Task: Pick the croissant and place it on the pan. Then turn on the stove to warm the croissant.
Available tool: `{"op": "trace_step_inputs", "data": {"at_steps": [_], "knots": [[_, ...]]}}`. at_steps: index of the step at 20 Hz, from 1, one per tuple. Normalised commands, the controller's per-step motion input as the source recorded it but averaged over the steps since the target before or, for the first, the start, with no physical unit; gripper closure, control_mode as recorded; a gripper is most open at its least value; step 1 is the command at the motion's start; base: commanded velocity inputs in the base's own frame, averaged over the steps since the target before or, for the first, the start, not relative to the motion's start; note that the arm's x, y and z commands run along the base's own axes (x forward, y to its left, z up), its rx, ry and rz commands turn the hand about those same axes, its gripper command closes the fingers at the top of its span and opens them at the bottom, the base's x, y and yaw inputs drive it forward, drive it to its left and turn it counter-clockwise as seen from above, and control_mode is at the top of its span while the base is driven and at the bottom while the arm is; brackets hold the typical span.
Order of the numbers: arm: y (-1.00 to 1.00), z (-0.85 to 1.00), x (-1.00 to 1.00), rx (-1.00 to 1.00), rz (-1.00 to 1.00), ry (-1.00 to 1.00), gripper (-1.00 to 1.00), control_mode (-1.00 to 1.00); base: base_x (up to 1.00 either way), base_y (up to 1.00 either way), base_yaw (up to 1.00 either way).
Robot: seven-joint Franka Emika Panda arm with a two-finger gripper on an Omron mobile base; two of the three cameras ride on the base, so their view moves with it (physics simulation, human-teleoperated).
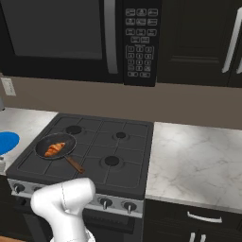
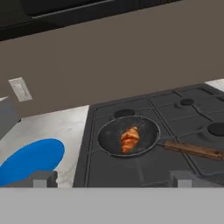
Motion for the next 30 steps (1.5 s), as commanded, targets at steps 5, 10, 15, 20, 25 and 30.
{"op": "trace_step_inputs", "data": {"at_steps": [5, 10, 15, 20, 25, 30], "knots": [[0.06, -0.01, -0.89, 0.00, 0.00, -0.25, -1.00, -1.00, 0.00, 0.00, 0.00], [0.02, -0.37, -0.38, -0.02, 0.00, -0.23, -1.00, -1.00, 0.00, 0.00, 0.00], [0.00, -0.59, 0.02, -0.05, 0.00, -0.14, -1.00, -1.00, 0.00, 0.00, 0.00], [0.00, -0.68, 0.10, -0.06, 0.00, -0.16, -1.00, -1.00, 0.00, 0.00, 0.00], [0.00, -0.63, 0.11, -0.04, 0.00, -0.18, -1.00, -1.00, 0.00, 0.00, 0.00], [0.00, -0.53, 0.16, -0.02, 0.00, -0.16, -1.00, -1.00, 0.00, 0.00, 0.00]]}}
